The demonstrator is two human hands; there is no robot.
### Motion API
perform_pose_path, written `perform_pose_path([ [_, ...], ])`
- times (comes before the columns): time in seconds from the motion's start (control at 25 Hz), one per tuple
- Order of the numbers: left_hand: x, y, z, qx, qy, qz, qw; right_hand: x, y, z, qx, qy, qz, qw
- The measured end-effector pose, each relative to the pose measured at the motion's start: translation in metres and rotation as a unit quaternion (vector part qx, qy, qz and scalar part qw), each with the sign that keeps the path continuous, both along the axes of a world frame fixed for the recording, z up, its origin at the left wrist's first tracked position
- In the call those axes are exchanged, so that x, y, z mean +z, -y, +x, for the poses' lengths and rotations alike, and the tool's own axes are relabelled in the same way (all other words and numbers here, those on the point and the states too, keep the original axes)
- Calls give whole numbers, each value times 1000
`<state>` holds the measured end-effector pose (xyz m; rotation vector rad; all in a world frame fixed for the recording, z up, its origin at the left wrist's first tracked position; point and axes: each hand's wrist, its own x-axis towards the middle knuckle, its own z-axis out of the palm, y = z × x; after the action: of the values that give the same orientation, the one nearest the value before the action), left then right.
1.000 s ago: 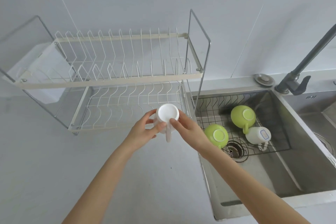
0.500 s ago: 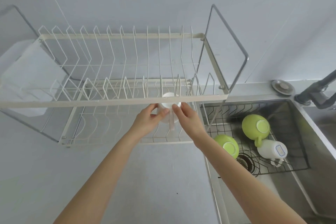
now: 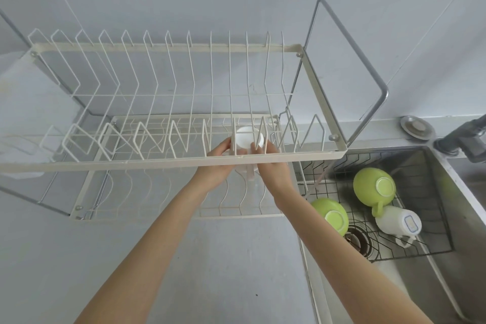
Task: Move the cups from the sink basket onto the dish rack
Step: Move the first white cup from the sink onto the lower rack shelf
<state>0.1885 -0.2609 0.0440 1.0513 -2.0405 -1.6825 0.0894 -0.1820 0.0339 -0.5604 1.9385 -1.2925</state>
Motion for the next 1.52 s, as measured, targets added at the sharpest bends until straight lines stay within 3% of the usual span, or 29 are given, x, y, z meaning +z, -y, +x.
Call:
perform_pose_path([
  [0.6, 0, -2, -7, 4, -1, -17, 1000, 1, -2, -2, -13, -18, -4, 1000],
  [0.8, -6, 6, -2, 17, 50, -7, 999, 5, -9, 2, -2, -17, -1, 1000],
  [0.96, -2, -4, 12, 28, 75, -66, 995, 11, -23, 12, 16, -50, 4, 999],
  [1.08, 4, -23, 31, 13, 150, -183, 972, 12, -44, 28, 53, -96, 23, 994],
  [1.24, 14, -55, 59, -35, 235, -355, 904, 11, -84, 49, 116, -174, 33, 977],
  [1.52, 20, -114, 84, -81, 298, -407, 859, 1, -160, 42, 158, -268, 85, 947],
])
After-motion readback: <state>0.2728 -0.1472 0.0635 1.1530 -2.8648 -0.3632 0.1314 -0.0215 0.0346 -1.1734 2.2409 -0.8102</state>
